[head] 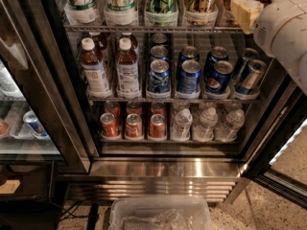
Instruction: Pick orange can from top shelf of fridge
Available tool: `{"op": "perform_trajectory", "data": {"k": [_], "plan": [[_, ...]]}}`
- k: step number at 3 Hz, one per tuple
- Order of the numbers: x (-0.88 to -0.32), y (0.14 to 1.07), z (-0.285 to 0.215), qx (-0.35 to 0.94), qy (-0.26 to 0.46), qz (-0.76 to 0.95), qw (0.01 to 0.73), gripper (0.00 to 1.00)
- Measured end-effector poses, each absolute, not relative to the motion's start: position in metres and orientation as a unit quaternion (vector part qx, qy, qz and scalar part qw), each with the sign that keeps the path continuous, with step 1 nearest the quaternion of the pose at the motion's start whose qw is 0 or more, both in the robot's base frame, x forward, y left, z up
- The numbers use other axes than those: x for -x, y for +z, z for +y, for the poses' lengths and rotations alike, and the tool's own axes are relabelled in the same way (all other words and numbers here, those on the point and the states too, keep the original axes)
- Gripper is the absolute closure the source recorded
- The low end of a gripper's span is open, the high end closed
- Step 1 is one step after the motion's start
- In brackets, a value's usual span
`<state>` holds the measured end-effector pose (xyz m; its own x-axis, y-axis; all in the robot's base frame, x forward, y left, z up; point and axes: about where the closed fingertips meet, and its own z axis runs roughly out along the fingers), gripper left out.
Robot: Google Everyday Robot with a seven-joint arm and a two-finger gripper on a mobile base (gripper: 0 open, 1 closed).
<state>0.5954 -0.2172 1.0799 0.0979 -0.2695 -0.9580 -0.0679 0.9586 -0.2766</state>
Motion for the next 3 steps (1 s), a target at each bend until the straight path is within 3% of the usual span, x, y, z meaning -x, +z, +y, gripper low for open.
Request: {"op": "perform_trajectory", "data": {"k": [2, 3], "plan": [[-0.6021, 1.0805, -0.2170, 0.103, -0.055, 0.668, 0.735, 0.30], [-0.6059, 1.0789, -0.2193, 0.090, -0.047, 0.670, 0.736, 0.32]]}}
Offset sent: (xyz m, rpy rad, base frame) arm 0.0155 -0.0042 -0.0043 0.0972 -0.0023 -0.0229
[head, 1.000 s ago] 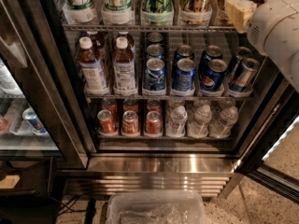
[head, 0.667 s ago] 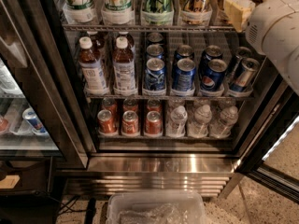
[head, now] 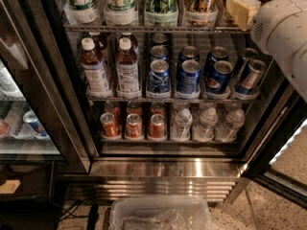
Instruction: Pick orange can from top shelf of fridge
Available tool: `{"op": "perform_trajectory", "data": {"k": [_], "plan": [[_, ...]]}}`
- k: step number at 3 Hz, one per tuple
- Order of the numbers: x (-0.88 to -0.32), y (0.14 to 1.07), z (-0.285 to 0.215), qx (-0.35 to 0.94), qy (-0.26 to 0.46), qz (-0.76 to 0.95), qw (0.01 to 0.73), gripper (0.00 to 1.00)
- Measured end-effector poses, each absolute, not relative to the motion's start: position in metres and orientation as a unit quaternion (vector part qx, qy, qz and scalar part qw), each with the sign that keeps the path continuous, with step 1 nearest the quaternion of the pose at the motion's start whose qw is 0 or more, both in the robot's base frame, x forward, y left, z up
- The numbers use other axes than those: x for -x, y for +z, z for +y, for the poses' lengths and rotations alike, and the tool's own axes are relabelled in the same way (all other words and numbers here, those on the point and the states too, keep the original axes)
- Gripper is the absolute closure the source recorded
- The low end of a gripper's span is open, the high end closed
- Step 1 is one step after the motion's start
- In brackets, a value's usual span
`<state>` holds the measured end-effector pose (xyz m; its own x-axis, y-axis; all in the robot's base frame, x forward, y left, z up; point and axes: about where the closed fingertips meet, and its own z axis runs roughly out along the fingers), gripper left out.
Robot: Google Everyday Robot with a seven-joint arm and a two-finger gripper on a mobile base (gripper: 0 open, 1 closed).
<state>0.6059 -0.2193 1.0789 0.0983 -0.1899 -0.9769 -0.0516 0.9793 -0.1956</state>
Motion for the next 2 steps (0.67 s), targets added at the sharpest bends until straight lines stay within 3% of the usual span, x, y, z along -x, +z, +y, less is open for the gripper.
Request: {"op": "perform_trajectory", "data": {"k": [1, 2], "plan": [[-0.609, 1.078, -0.218, 0.085, -0.041, 0.671, 0.735, 0.37], [-0.647, 1.074, -0.204, 0.088, -0.037, 0.670, 0.737, 0.39]]}}
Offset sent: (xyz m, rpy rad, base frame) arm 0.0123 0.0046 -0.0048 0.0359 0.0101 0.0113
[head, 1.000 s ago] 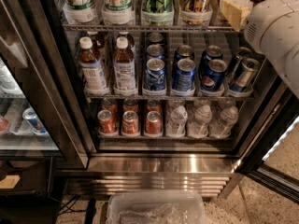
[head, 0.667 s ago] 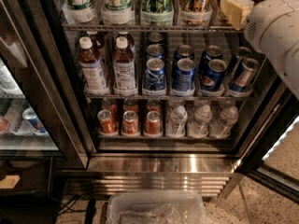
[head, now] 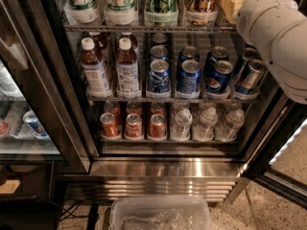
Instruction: Pick orange can from top shelf of fridge
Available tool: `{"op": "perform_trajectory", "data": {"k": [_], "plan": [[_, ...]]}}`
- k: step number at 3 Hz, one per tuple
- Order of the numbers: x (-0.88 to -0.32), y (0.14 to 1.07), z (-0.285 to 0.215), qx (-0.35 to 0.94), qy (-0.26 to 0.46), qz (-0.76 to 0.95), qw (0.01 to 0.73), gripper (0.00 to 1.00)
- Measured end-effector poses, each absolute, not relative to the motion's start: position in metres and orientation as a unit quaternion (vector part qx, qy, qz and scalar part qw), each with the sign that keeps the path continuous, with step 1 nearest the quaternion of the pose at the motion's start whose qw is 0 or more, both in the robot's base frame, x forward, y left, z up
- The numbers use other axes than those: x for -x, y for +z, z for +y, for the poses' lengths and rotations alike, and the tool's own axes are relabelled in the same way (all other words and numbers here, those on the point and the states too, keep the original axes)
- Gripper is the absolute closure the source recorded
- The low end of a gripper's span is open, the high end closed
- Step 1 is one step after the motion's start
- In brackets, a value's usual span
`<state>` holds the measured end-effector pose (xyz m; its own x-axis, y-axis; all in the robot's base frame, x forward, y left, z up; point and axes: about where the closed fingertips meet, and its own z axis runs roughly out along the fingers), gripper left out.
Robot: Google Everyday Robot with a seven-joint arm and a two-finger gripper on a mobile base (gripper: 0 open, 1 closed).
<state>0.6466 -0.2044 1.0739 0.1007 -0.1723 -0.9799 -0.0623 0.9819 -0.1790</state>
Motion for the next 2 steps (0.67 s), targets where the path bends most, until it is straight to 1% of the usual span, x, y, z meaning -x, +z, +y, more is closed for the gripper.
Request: {"op": "perform_trajectory", "data": {"k": [1, 2], "plan": [[-0.6520, 1.0729, -0.2054, 0.086, -0.040, 0.670, 0.737, 0.39], [-0.6567, 1.0702, -0.2069, 0.086, -0.041, 0.671, 0.735, 0.58]]}}
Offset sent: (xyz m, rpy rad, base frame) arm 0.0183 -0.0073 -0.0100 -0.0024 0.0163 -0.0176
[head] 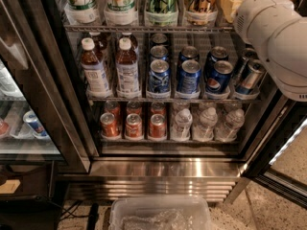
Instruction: Pick orange can from top shelf of fridge
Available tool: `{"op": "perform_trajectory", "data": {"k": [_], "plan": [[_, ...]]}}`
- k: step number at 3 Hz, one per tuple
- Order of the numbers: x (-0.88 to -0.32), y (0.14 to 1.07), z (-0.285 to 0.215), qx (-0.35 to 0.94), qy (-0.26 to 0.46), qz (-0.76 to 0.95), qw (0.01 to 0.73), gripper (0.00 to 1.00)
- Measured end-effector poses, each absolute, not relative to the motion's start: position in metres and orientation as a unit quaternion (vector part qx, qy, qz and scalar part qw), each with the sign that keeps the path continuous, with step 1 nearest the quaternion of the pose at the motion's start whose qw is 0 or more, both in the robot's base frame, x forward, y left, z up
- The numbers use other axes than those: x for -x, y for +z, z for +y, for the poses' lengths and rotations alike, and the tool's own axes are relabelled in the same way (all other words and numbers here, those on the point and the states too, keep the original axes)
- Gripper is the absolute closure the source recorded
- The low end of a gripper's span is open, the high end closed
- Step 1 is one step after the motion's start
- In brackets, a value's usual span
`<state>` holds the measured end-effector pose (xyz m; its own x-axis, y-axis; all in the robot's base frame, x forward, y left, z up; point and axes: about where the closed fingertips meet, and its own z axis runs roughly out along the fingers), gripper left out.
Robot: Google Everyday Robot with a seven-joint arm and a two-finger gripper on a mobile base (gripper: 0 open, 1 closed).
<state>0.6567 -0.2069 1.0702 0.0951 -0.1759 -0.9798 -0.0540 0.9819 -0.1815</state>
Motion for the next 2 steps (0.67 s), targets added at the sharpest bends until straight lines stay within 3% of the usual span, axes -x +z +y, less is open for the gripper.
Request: {"op": "perform_trajectory", "data": {"k": [2], "plan": [[-0.6609, 1.0688, -0.2073, 0.088, -0.040, 0.673, 0.734, 1.00]]}}
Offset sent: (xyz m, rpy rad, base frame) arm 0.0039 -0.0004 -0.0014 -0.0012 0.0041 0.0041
